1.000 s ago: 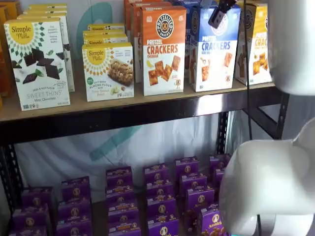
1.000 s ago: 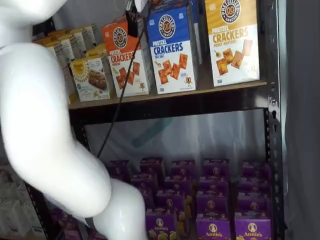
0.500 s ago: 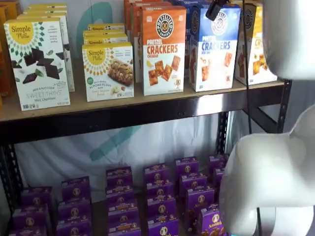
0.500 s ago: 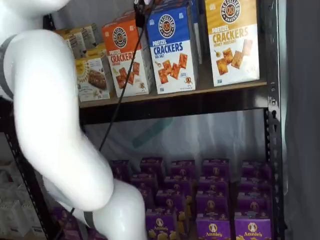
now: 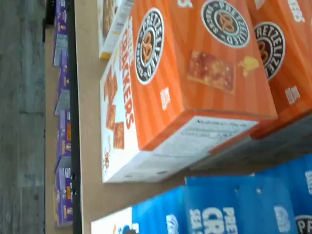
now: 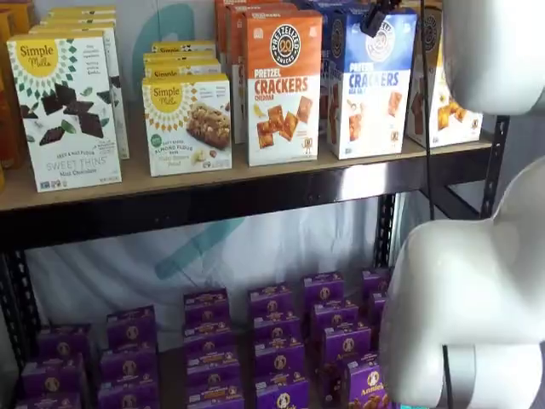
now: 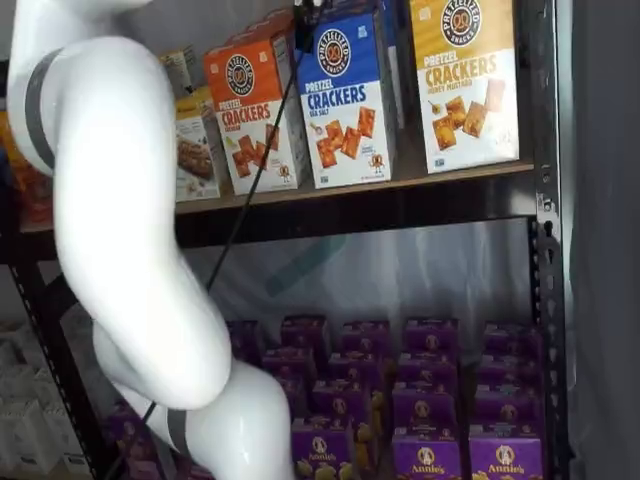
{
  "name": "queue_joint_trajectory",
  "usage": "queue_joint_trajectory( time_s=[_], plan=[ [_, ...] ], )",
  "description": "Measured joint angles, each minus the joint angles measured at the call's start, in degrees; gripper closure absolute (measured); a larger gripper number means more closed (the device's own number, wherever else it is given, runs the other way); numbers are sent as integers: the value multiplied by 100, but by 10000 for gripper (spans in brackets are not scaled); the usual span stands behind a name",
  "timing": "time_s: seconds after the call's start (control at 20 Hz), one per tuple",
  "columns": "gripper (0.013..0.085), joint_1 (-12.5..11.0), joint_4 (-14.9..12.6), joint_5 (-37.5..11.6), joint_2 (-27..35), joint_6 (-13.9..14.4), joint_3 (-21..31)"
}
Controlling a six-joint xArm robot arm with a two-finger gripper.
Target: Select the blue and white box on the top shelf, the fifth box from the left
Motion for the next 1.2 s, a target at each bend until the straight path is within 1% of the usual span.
queue_joint_trajectory(
  time_s=[0.25, 0.55, 0.85, 1.2],
  plan=[
    [130, -23, -15, -142, 139, -91, -19],
    [130, 3, -137, -198, 268, -142, -90],
    [130, 107, -516, 93, 427, -127, -328],
    [130, 267, -909, 739, 629, -17, -690]
  ],
)
